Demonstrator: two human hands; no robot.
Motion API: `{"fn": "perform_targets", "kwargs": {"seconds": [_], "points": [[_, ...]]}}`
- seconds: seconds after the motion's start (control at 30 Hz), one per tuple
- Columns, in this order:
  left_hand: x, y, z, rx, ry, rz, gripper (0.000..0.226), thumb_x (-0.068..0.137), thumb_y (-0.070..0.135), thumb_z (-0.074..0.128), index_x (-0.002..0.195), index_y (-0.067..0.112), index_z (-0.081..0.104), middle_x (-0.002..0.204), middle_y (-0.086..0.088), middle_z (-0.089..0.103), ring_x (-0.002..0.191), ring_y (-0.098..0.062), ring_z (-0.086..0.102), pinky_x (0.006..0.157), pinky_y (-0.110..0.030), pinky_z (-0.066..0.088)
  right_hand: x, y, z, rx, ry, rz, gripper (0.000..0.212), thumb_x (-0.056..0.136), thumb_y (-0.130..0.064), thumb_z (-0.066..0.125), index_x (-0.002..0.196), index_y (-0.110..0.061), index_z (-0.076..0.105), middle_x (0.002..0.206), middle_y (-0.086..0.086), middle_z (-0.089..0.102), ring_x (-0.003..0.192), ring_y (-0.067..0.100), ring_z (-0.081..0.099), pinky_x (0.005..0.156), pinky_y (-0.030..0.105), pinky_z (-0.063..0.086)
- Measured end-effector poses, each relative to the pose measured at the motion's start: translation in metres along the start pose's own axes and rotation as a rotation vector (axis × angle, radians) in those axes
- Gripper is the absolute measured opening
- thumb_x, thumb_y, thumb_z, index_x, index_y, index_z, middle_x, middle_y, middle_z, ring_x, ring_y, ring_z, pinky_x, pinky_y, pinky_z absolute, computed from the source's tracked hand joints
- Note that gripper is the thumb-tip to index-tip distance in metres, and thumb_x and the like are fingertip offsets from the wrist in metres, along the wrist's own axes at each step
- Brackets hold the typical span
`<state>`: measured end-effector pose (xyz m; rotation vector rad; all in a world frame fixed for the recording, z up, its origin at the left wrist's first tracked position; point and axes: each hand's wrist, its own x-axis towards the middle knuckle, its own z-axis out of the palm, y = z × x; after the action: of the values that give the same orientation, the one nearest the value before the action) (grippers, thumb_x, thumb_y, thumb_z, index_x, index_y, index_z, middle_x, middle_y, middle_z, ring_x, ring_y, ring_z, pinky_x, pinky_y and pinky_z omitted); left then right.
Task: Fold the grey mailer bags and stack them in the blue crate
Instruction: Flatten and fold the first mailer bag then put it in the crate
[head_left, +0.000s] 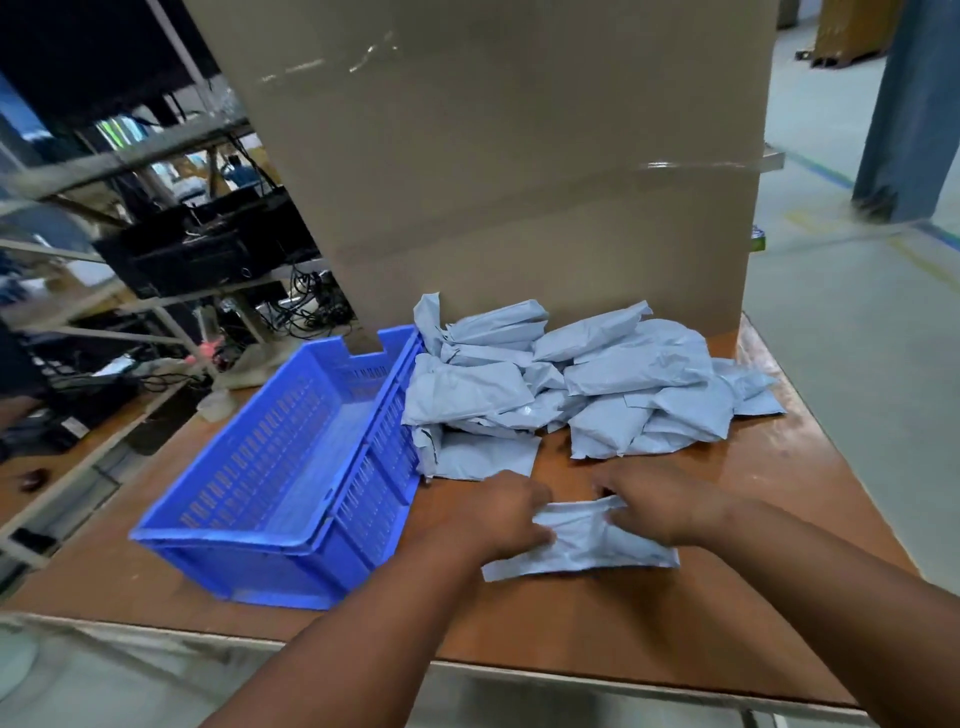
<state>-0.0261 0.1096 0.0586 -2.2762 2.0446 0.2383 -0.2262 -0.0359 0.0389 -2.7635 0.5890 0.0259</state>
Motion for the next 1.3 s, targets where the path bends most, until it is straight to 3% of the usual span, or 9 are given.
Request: {"fn": "perform_targets", "kwargs": {"seconds": [0.07,0.17,0.33,0.47,0.67,0.83,1.0,1.13,1.3], "points": [[0.001,-0.006,-0.022,0.011,0.044,-0.087,0.025,0.090,0.042,0.072,0.095,0.018,0.066,0.097,-0.003,0.066,0.097,-0.025,0.060,0.063,-0.034,0.032,0.025,-0.006,-0.024,-0.048,0.043,-0.054,0.018,0.094,-0.030,0.061,0.093,-0.041,0.046,0.103,-0.015,0.060,0.101,0.015,0.059,0.075,0.035,0.042],[-0.001,-0.022,-0.051,0.051,0.087,-0.218,0.030,0.084,0.041,0.074,0.081,0.014,0.061,0.080,-0.001,0.060,0.082,-0.027,0.058,0.065,-0.039,0.046,0.071,-0.029,-0.059,-0.190,0.126,-0.150,0.020,0.094,-0.025,0.058,0.107,-0.039,0.062,0.115,-0.011,0.062,0.113,0.019,0.059,0.082,0.038,0.037],[-0.029,-0.066,-0.113,0.124,0.192,-0.381,0.026,0.087,0.042,0.073,0.080,0.021,0.061,0.089,-0.005,0.068,0.089,-0.029,0.063,0.066,-0.035,0.044,0.135,-0.094,-0.125,-0.386,0.261,-0.285,0.018,0.095,-0.024,0.058,0.108,-0.034,0.066,0.112,-0.006,0.067,0.109,0.026,0.063,0.080,0.040,0.036],[-0.061,-0.115,-0.168,0.227,0.232,-0.489,0.023,0.087,0.041,0.071,0.079,0.022,0.060,0.086,-0.002,0.066,0.090,-0.027,0.065,0.066,-0.034,0.039,0.188,-0.149,-0.176,-0.402,0.365,-0.401,0.021,0.093,-0.022,0.059,0.110,-0.027,0.069,0.115,0.003,0.070,0.110,0.032,0.064,0.081,0.038,0.046],[-0.095,-0.217,-0.217,0.201,0.300,-0.601,0.029,0.081,0.043,0.080,0.080,0.016,0.068,0.081,-0.002,0.068,0.082,-0.026,0.064,0.064,-0.033,0.044,0.269,-0.234,-0.211,-0.431,0.463,-0.400,0.020,0.090,-0.018,0.055,0.098,-0.032,0.064,0.104,-0.005,0.067,0.104,0.027,0.062,0.080,0.038,0.034],[-0.101,-0.314,-0.201,0.094,0.258,-0.631,0.033,0.083,0.046,0.084,0.094,0.015,0.076,0.085,-0.004,0.066,0.084,-0.024,0.063,0.069,-0.031,0.043,0.342,-0.293,-0.192,-0.382,0.486,-0.348,0.027,0.094,-0.017,0.058,0.115,-0.031,0.067,0.118,0.003,0.061,0.112,0.030,0.058,0.080,0.039,0.046],[-0.076,-0.398,-0.155,-0.030,0.160,-0.648,0.038,0.082,0.046,0.083,0.101,0.015,0.075,0.105,-0.008,0.076,0.092,-0.028,0.070,0.071,-0.032,0.048,0.417,-0.313,-0.120,-0.322,0.331,-0.155,0.035,0.089,-0.017,0.066,0.123,-0.028,0.065,0.121,0.009,0.060,0.113,0.035,0.063,0.091,0.041,0.055],[-0.041,-0.449,-0.116,-0.145,0.120,-0.749,0.050,0.074,0.053,0.081,0.109,0.018,0.074,0.114,-0.005,0.076,0.104,-0.025,0.073,0.092,-0.036,0.059,0.441,-0.313,-0.065,-0.337,0.166,-0.032,0.034,0.091,-0.018,0.071,0.123,-0.027,0.067,0.125,0.007,0.063,0.114,0.034,0.068,0.085,0.040,0.055],[-0.001,-0.472,-0.069,-0.252,0.129,-0.775,0.041,0.105,0.031,0.058,0.138,0.010,0.066,0.143,-0.012,0.065,0.133,-0.030,0.061,0.108,-0.039,0.051,0.465,-0.308,-0.033,-0.327,0.087,0.050,0.036,0.093,-0.011,0.060,0.126,-0.024,0.068,0.127,0.006,0.068,0.116,0.032,0.068,0.091,0.043,0.058]]}}
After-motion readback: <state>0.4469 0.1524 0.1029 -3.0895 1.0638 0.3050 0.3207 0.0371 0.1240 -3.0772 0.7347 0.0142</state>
